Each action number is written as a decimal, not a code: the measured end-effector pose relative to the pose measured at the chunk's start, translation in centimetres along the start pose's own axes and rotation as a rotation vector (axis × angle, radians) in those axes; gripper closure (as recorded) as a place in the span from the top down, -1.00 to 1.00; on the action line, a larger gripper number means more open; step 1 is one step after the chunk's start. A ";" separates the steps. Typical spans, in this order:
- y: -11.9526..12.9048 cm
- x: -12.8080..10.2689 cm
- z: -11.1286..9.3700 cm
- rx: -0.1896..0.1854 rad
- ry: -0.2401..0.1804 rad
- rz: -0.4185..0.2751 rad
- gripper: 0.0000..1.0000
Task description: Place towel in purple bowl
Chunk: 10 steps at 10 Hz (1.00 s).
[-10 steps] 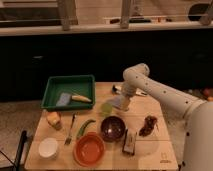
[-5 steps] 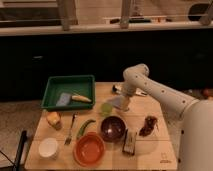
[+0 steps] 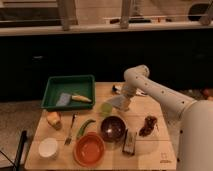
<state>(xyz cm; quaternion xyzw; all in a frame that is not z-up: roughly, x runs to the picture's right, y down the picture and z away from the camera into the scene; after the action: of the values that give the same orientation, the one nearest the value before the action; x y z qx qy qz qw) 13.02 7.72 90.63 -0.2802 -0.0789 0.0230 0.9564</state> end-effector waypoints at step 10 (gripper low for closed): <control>-0.6 -0.5 3.8 -0.094 0.081 -0.261 0.47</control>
<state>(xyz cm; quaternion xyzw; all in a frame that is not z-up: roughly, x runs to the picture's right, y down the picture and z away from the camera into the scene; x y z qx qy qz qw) 11.85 9.18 94.04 -0.3128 -0.0770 -0.1167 0.9395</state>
